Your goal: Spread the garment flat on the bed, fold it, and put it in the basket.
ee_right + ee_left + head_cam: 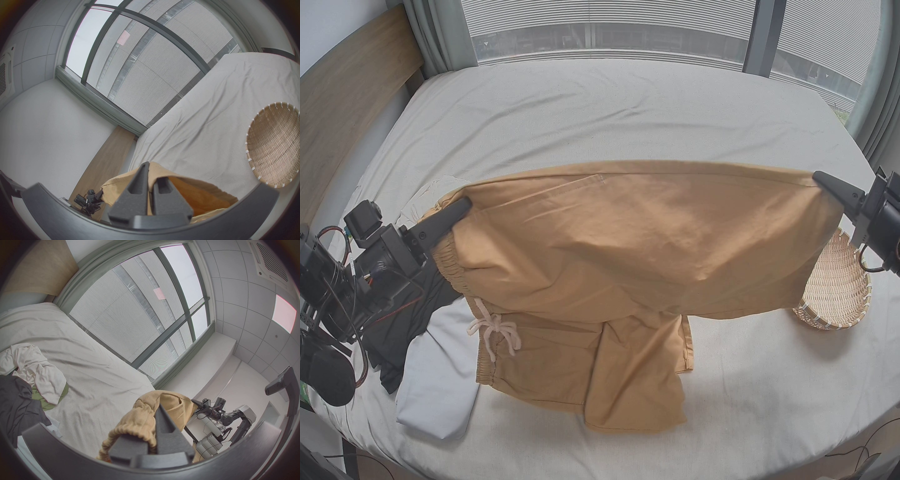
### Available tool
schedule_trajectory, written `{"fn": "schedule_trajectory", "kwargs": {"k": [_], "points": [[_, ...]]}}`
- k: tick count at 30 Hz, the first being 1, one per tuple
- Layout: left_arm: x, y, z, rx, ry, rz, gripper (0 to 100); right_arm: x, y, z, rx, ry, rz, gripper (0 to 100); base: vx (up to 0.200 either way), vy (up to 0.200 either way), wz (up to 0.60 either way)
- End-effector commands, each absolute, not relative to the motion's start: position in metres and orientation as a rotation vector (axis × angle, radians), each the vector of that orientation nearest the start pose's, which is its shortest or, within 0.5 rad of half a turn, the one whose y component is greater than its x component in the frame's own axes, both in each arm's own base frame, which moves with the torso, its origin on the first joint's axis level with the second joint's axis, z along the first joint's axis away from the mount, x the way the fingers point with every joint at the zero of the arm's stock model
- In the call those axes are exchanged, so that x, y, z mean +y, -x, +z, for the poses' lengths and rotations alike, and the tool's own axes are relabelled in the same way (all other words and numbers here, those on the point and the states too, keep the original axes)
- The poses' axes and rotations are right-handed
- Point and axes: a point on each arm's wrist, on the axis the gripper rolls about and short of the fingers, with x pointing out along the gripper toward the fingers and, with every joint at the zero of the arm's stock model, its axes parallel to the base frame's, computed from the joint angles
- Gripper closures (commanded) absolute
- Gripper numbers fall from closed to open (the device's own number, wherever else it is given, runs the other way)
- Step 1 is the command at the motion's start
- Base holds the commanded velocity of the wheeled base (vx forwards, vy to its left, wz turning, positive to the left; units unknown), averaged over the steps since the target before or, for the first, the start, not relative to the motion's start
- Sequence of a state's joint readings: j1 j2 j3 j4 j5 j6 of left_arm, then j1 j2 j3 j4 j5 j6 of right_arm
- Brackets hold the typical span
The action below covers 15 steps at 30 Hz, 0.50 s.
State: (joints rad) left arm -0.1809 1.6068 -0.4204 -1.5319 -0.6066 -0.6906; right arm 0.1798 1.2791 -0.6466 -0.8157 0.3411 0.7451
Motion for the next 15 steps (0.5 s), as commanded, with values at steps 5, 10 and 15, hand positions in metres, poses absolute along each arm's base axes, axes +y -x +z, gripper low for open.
{"fn": "schedule_trajectory", "kwargs": {"k": [5, 10, 15], "points": [[-0.054, -0.233, 0.182, 0.001, 0.588, -0.819, 100, 0.039, -0.18, 0.268, 0.026, -0.665, 0.56, 100, 0.0, 0.0, 0.0], [-0.043, -0.235, 0.181, -0.009, 0.585, -0.779, 100, 0.036, -0.198, 0.237, 0.133, -0.662, 0.538, 100, 0.0, 0.0, 0.0], [-0.04, -0.237, 0.18, -0.009, 0.585, -0.771, 100, 0.038, -0.215, 0.222, 0.13, -0.663, 0.538, 100, 0.0, 0.0, 0.0]]}}
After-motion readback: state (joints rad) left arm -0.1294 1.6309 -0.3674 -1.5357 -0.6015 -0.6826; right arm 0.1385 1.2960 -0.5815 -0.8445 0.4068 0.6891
